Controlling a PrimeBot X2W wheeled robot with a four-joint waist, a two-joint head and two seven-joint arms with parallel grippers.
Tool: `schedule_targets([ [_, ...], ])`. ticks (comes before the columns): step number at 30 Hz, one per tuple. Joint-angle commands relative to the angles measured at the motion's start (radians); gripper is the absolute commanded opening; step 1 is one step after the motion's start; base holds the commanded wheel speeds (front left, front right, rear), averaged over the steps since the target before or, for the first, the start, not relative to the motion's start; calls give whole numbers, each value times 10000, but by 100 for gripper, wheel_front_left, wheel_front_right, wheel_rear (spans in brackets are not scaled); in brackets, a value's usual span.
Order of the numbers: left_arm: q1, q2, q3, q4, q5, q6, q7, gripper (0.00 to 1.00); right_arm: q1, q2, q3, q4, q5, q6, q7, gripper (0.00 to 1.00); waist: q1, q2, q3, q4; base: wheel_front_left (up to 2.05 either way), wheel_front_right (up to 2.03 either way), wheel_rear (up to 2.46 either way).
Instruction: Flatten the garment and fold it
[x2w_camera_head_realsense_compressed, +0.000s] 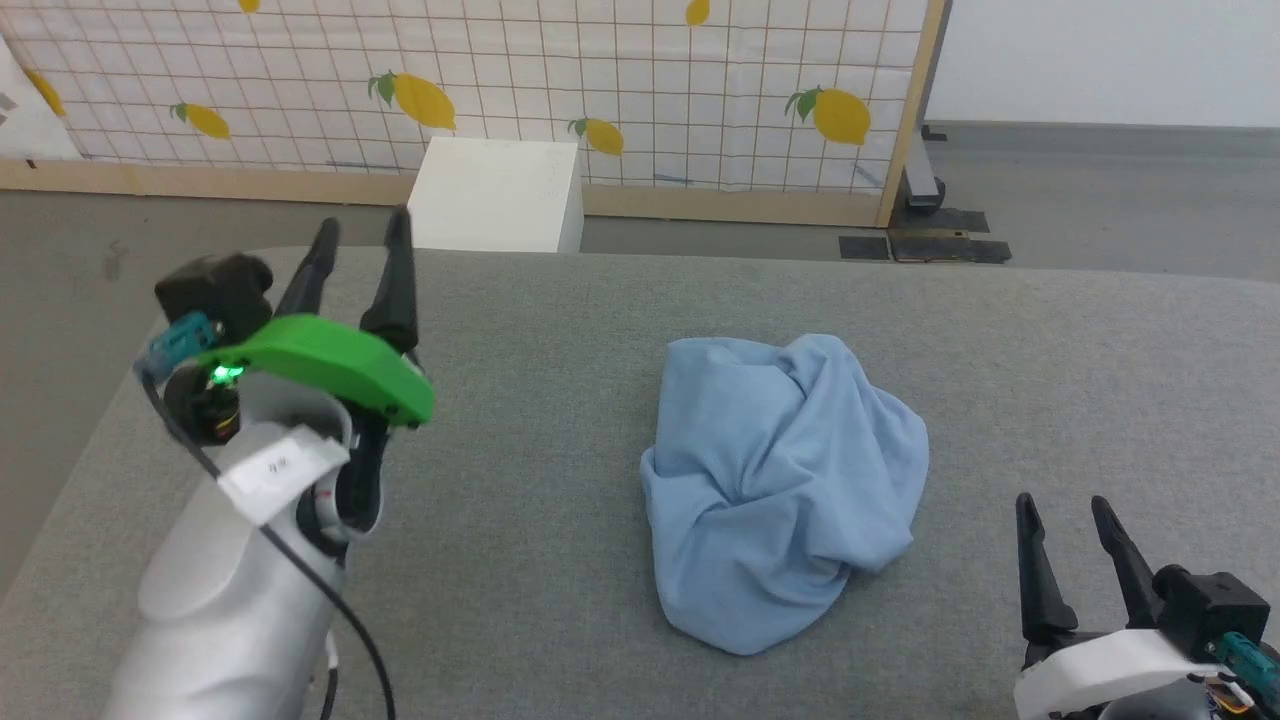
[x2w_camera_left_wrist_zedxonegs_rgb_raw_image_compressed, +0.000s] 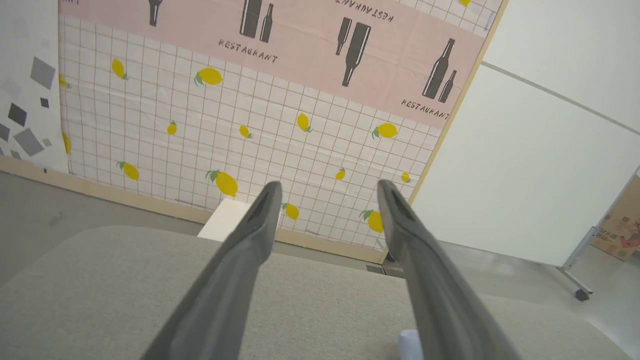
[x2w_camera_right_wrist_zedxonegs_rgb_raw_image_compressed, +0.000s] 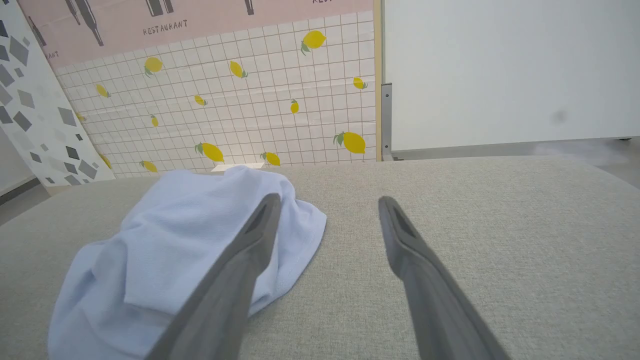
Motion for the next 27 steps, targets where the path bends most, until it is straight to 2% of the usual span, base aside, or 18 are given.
schedule_targets([
  [1, 391, 125, -42, -192, 363, 170, -212, 100, 100, 5, -40, -66, 91, -15, -11, 100, 0, 0, -18, 41, 0, 0, 0],
  [8, 1898, 634, -264, -870, 1555, 723, -579, 100, 32, 5, -134, -154, 154, -15, -50, 100, 0, 0, 119, -74, 0, 0, 0],
  [13, 2780, 570, -191, -1195, 1749, 976, -624, 100, -31, 5, -144, -159, 155, -15, -79, 100, 0, 0, 221, -185, 0, 0, 0],
  [21, 3723, 475, -292, -1343, 1846, 1070, -636, 100, -87, 5, -112, -50, 205, -15, -113, 100, 0, 0, 296, -377, 0, 0, 0],
  [27, 4025, 447, -445, -1565, 1722, 829, -633, 100, -110, 5, -115, -32, 230, -15, -130, 100, 0, 0, 419, -440, 0, 0, 0],
])
